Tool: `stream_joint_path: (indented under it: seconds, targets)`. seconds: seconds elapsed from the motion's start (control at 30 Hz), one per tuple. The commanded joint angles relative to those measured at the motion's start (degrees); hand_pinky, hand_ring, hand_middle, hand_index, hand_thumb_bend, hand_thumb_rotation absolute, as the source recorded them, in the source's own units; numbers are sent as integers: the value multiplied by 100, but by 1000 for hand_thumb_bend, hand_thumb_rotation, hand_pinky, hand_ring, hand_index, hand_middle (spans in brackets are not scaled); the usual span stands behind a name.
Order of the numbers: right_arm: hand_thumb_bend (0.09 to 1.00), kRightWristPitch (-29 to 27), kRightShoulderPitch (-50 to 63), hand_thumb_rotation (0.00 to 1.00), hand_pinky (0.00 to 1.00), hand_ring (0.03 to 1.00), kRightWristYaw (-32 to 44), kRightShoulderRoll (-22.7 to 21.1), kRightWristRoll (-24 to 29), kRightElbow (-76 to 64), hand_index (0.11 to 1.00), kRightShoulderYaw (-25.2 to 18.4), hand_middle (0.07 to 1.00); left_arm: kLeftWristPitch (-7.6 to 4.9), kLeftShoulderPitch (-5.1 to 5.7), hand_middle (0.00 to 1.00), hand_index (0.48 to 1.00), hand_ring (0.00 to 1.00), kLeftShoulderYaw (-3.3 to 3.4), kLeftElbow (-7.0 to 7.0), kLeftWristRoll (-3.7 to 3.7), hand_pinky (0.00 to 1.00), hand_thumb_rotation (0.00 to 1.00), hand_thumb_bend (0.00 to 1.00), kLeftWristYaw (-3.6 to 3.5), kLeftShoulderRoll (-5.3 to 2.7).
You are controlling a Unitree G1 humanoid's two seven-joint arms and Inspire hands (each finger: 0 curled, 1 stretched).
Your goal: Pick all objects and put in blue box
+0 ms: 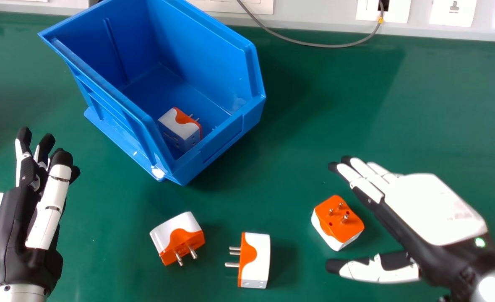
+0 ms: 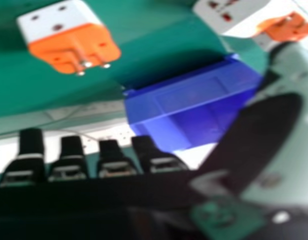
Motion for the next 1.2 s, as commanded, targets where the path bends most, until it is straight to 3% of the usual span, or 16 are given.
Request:
stream_joint_path:
  seconds: [0.0, 0.17, 0.37, 0.67, 0.93, 1.17]
  targets:
    - [462, -156, -364, 707, 886, 957, 138, -209, 83, 135, 956, 22, 986, -59, -29, 1000, 995, 980, 24, -145, -6, 918, 660, 384, 9, 51]
    - [460, -402, -1056, 686, 906, 964, 490, -472, 163, 580, 957, 202, 989, -55, -53, 998, 989, 977, 19, -133, 14, 910, 658, 381, 24, 62]
    - [450, -886, -2056, 639, 919, 962, 1008, -798, 84, 1175, 957, 669, 987, -114, -63, 998, 988, 976, 36, -139, -29, 908, 657, 379, -12, 62]
    - [450, -1586, -3189, 605, 924, 961, 1546, -1070, -37, 1979, 955, 1297, 985, -95, -38, 990, 976, 967, 23, -243, 4, 895, 655, 385, 94, -13]
    - [452, -1756, -3535, 599, 923, 961, 1788, -1102, -72, 2228, 957, 1530, 985, -44, -2, 985, 970, 963, 22, -307, 2, 892, 670, 415, 106, 3]
    - [447, -1950, -3822, 577, 915, 962, 1847, -1083, -93, 2555, 959, 1669, 984, 68, 13, 978, 970, 955, 25, -404, 22, 891, 689, 436, 180, 8]
